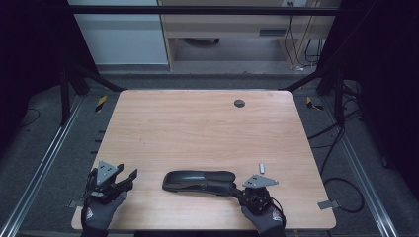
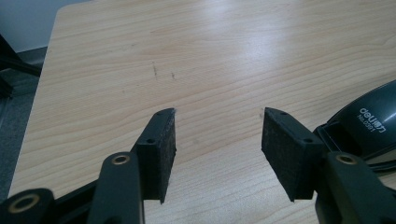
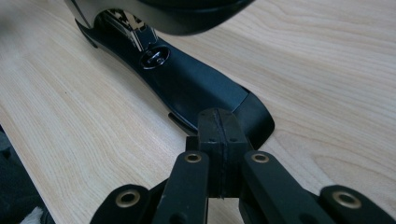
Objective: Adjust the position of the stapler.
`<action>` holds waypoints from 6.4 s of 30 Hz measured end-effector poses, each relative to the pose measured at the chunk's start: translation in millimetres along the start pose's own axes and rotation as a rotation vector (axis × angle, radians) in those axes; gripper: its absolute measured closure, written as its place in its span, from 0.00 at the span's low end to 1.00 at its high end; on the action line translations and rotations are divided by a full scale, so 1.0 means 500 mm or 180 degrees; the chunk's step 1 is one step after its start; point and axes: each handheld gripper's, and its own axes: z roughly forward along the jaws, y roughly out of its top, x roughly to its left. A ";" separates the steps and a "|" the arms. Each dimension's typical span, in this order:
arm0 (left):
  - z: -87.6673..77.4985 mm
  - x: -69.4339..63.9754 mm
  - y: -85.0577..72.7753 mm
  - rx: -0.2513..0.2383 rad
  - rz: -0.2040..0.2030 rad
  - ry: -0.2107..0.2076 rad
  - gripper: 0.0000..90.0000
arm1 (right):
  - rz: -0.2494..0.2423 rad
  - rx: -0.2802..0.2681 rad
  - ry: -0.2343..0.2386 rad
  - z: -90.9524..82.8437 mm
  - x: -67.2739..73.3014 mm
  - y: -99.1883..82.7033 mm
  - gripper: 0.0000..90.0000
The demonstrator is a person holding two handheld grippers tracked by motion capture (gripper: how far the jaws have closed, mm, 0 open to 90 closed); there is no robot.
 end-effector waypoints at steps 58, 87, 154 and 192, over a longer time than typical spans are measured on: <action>-0.027 -0.111 0.060 -0.0175 0.0538 -0.0458 0.44 | 0.0303 -0.0401 -0.0747 -0.075 -0.119 0.016 0.69; -0.035 -0.248 0.127 -0.0167 0.1352 -0.0758 0.40 | 0.0192 -0.0427 -0.0906 -0.067 -0.122 0.009 0.62; 0.034 -0.456 0.138 0.0035 0.2688 -0.0541 0.36 | 0.0182 -0.0446 -0.0882 -0.066 -0.120 0.008 0.60; 0.088 -0.517 0.116 0.0100 0.3351 -0.0094 0.36 | 0.0199 -0.0425 -0.0730 -0.062 -0.111 0.009 0.69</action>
